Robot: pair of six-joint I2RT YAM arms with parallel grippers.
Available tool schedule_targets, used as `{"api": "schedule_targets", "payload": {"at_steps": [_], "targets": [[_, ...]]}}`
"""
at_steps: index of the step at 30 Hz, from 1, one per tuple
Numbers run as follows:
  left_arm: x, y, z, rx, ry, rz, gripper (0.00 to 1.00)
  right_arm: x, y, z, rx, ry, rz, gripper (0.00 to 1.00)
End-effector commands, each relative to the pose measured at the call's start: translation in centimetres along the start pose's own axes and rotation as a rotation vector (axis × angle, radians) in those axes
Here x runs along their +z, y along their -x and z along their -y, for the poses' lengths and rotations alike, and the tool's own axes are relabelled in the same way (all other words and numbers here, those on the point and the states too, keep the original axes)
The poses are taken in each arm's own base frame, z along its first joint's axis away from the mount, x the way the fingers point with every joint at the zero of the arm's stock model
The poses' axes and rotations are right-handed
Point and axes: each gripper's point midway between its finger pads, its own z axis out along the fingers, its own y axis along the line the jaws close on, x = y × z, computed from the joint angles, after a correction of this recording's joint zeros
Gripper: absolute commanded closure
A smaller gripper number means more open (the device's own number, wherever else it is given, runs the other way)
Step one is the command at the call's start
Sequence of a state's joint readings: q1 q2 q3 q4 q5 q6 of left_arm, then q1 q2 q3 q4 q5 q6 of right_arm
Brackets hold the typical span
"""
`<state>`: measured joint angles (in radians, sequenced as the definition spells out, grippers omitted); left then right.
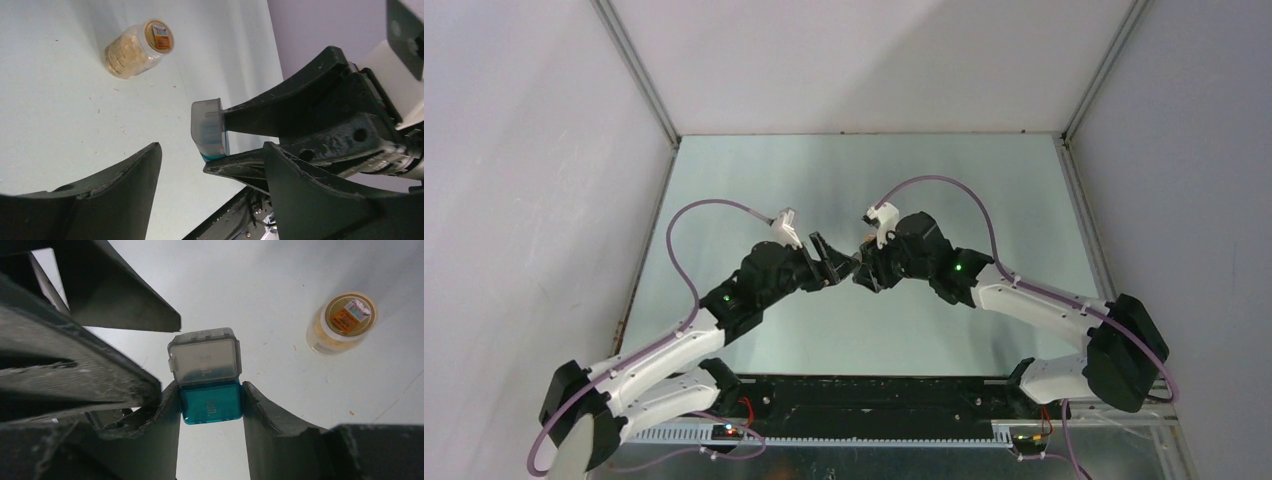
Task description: Sort the pills into containers
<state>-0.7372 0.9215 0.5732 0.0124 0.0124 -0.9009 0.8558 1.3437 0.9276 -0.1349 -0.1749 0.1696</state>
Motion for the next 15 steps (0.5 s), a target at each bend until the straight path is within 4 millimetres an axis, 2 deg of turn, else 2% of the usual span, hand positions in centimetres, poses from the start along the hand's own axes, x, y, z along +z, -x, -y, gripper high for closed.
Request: {"api": "schedule_targets", "payload": {"at_steps": [1,9,15], "targets": [[0.5,-0.1,0.8,-0.052,-0.057,0.001,0.23,-0.7,2.2,-1.9,0.039,0.067,0.091,0.64],[0.8,-0.6,0.0,-0.115,-0.052,0.016,0.34,-0.6,2.1,-2.7,0.046,0.112,0.089,0.63],[0.9,-0.9,-0.6,-0.148,-0.035,0.016,0.48,0.0,2.0,-2.9,0.081,0.121,0.085,0.61]]}}
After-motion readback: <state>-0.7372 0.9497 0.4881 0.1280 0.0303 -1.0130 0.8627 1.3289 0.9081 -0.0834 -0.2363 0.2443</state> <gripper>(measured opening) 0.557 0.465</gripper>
